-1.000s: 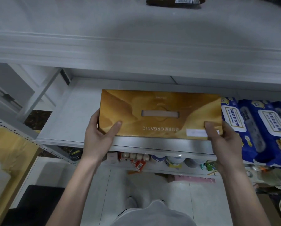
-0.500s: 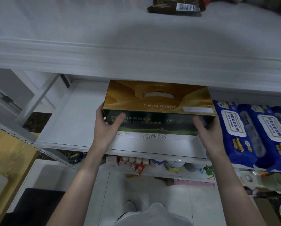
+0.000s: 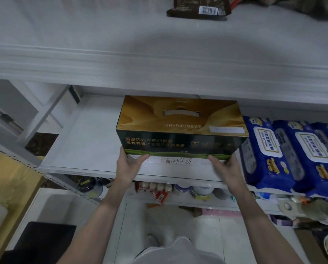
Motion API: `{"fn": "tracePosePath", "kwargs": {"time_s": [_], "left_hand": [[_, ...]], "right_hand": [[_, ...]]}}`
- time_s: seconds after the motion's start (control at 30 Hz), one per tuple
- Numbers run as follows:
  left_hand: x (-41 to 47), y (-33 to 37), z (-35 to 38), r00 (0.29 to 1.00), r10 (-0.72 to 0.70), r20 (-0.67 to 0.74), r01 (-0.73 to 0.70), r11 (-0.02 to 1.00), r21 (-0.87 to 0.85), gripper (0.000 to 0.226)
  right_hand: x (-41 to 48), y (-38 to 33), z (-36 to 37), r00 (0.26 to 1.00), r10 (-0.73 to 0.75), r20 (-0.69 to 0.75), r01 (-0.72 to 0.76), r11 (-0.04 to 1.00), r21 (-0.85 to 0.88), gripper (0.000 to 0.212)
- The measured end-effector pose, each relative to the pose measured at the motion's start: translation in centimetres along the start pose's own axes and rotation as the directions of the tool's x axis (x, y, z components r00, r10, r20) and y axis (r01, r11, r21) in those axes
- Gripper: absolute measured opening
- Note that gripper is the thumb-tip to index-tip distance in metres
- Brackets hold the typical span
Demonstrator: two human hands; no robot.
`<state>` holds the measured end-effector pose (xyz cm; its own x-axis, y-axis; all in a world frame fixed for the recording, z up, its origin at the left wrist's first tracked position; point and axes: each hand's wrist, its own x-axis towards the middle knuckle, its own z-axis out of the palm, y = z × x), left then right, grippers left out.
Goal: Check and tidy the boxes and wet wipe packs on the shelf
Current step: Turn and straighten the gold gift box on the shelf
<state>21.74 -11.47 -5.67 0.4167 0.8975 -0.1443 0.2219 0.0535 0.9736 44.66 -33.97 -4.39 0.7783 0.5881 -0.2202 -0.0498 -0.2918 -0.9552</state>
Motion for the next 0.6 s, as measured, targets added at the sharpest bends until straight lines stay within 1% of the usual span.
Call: {"fn": "tracePosePath", "kwargs": {"time_s": [0.07,0.13,0.2,0.3,0.4,0.5,0.6], "left_hand": [[-1.5,-0.2,-0.4,1.0,0.006,-0.012,-0.007,1.0,-0.019,0.078],[-3.4,-0.6,-1.0,0.999,0.033,0.005,-0.033,0.999,-0.031,0.076],[-5.1,-1.1,-1.6,0.997,0.074,0.02,-0.073,0.997,-0.016,0.077],[-6.4,-1.2,-2.2,0.996,0.084,0.006,-0.084,0.996,0.03,0.077],[-6.6,-0.3,-2.3,0.997,0.081,-0.013,-0.079,0.993,0.085,0.071],[-6.0,0.8,-2.4,0.995,0.098,-0.007,-0.096,0.985,0.143,0.064],[-5.0,1.7,-2.4,0.995,0.099,0.01,-0.099,0.986,0.137,0.061]], "right_hand": [[-1.5,0.3,0.0,1.0,-0.01,0.011,0.01,1.0,0.024,0.075],[-3.2,1.2,-0.1,1.0,-0.006,0.0,0.006,1.0,0.03,0.069],[-4.7,2.1,-0.3,1.0,-0.024,-0.014,0.024,0.999,0.027,0.07],[-6.1,2.3,-0.5,0.998,-0.05,-0.047,0.05,0.999,-0.011,0.07],[-6.5,1.9,-0.5,0.993,-0.093,-0.075,0.092,0.996,-0.019,0.069],[-5.9,1.0,-0.5,0.991,-0.112,-0.077,0.111,0.994,-0.018,0.061],[-4.9,-0.1,-0.3,0.986,-0.122,-0.111,0.118,0.992,-0.035,0.054]]}}
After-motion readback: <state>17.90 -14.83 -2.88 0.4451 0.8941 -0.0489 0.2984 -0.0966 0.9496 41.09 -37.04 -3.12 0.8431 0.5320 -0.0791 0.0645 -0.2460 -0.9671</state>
